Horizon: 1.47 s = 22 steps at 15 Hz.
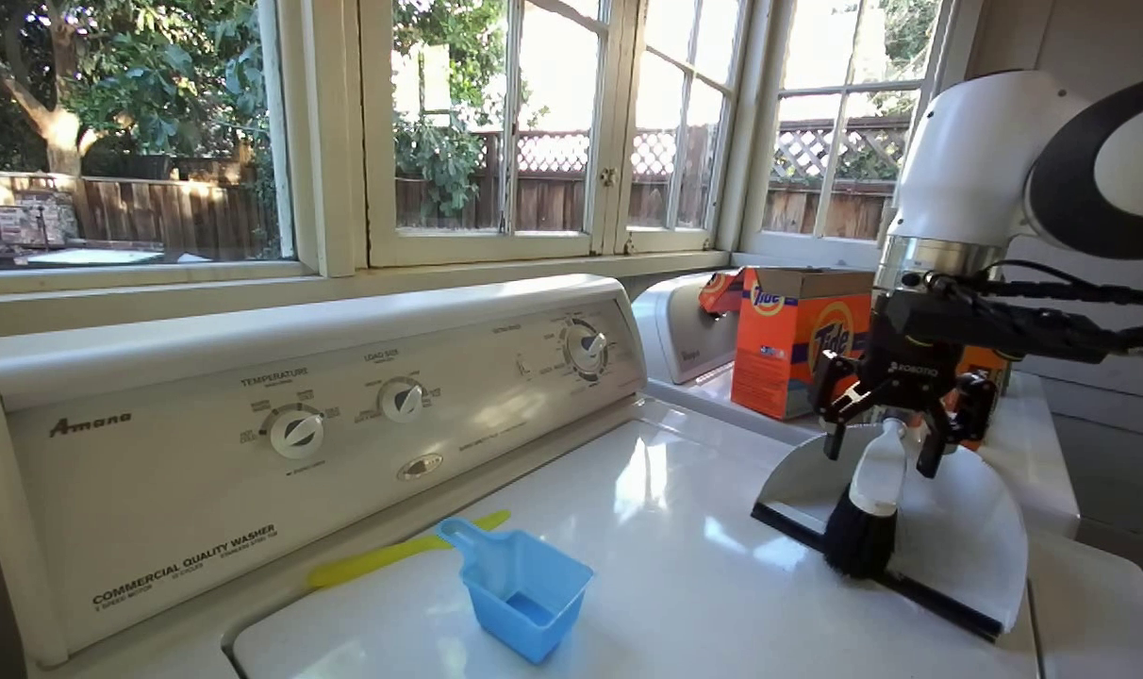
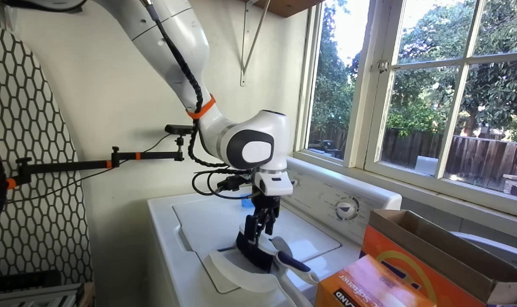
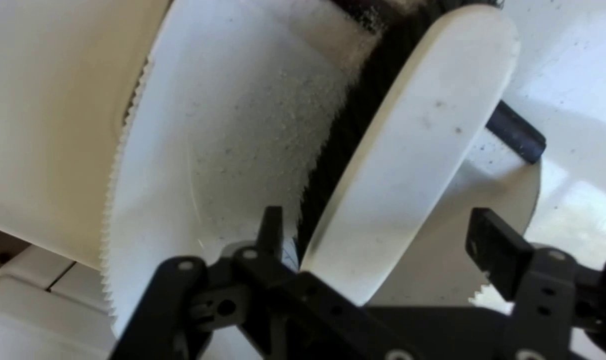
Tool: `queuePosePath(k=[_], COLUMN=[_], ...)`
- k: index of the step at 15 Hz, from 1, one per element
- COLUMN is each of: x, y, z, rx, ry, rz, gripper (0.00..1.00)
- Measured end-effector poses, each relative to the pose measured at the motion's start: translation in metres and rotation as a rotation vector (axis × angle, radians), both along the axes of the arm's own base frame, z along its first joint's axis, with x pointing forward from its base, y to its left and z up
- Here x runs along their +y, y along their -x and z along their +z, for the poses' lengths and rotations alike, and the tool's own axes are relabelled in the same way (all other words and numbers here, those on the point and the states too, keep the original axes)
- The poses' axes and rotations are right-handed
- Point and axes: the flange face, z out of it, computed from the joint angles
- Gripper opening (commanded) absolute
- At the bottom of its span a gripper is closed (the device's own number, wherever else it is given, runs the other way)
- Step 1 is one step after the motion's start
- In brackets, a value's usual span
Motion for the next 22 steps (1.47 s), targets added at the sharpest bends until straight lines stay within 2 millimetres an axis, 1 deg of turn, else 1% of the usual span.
queuePosePath(k=[4,5,6,7,15,18,22], x=[-0.002,-0.003,-0.003,-0.004,-0.001,0.002,0.010], y=[0.000,0.000,-0.001,-0.001,-0.003,-0.003,-0.001], z=[-0.001,-0.001,0.000,0.000,0.004,0.017,0.047], rx=[-0.007,-0.009,-0.011,-0.014,-0.040,-0.064,-0.118], ry=[0.026,0.030,0.033,0.033,0.021,0.015,0.002], rz=[-0.011,-0.016,-0.019,-0.023,-0.047,-0.046,-0.026], gripper=[0.30,0.25,0.23,0.19,0.18,0.18,0.18])
